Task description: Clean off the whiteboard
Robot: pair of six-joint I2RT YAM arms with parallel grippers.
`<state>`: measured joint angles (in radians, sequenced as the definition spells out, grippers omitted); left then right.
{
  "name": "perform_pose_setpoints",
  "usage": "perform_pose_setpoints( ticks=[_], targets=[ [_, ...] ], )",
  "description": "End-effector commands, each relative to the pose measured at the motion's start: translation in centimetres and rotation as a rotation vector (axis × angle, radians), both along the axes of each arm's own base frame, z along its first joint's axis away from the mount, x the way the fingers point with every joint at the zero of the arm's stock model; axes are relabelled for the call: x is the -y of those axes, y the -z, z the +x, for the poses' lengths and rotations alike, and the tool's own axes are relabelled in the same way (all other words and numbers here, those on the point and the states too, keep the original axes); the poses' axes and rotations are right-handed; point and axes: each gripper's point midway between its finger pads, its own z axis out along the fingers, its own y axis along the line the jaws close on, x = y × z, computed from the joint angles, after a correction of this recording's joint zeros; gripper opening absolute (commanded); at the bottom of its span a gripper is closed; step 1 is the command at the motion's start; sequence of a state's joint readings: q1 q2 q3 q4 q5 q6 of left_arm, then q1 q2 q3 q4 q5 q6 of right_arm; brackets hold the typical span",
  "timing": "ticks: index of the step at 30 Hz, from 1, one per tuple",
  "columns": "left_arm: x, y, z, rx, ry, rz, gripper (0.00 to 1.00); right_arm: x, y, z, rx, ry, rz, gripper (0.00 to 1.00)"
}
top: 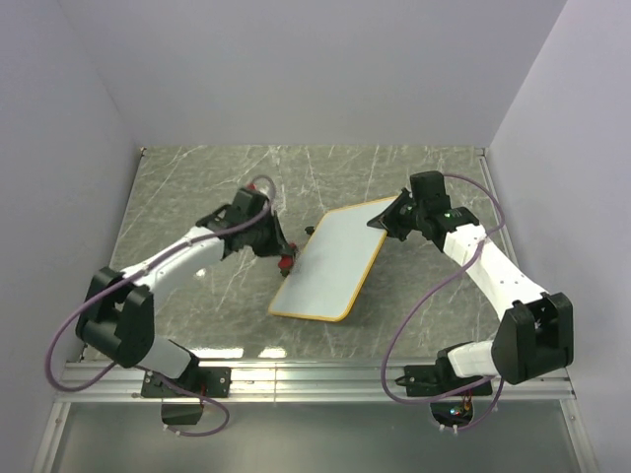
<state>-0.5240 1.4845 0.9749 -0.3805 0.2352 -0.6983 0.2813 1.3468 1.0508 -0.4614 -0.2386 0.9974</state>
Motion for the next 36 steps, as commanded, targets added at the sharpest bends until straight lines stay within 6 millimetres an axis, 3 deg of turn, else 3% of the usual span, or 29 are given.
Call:
perform_pose_setpoints(
  ticks=[1,3,6,8,11,14,15,17,18,21,27,30,36],
  targets=[
    [-3.1,-8.5,3.6,0.193,-0.11,-0.002,0.0,1.6,-0.6,2.2,0.051,0.077,-0.077,0.0],
    [-4.7,-11.2,4.1,0.241,-0.154,0.004,0.0,1.5,-0.7,2.4,0.056,0.073,-0.075,0.0],
    [-7.9,-12.0,4.4,0.258,-0.225,0.064,0.0,1.2,-0.9,2.8,0.059,0.059,-0.072,0.0],
    [-10.2,-11.0,4.5,0.245,-0.266,0.105,0.0,1.0,-0.8,2.9,0.057,0.049,-0.07,0.0],
    [-13.6,-6.3,3.0,0.142,-0.329,0.172,0.0,0.4,-0.8,3.3,0.058,0.015,-0.057,0.0],
    [-16.7,-3.2,1.7,0.086,-0.409,0.239,0.0,-0.3,-1.2,3.7,0.079,-0.027,-0.047,0.02],
    [-17.1,-2.6,1.3,0.067,-0.418,0.248,0.0,-0.4,-1.6,4.0,0.092,-0.035,-0.046,0.14],
    [-19.0,-0.8,0.6,0.033,-0.472,0.302,0.02,-0.6,-2.0,4.1,0.104,-0.052,-0.053,0.28],
    [-19.6,-0.3,0.4,0.02,-0.49,0.315,0.03,-0.6,-2.6,4.3,0.121,-0.056,-0.051,0.41],
    [-20.6,0.3,0.4,0.016,-0.521,0.343,0.1,-0.6,-3.5,4.4,0.139,-0.073,-0.066,0.57],
    [-22.9,0.3,1.8,0.003,-0.6,0.411,0.17,-0.2,-5.6,4.0,0.182,-0.107,-0.1,0.72],
    [-23.7,1.2,2.2,-0.017,-0.613,0.446,0.32,0.2,-6.8,3.7,0.2,-0.12,-0.119,0.76],
    [-24.9,3.3,2.8,-0.046,-0.626,0.501,0.52,2.0,-9.2,3.1,0.258,-0.108,-0.141,0.77]
  ],
)
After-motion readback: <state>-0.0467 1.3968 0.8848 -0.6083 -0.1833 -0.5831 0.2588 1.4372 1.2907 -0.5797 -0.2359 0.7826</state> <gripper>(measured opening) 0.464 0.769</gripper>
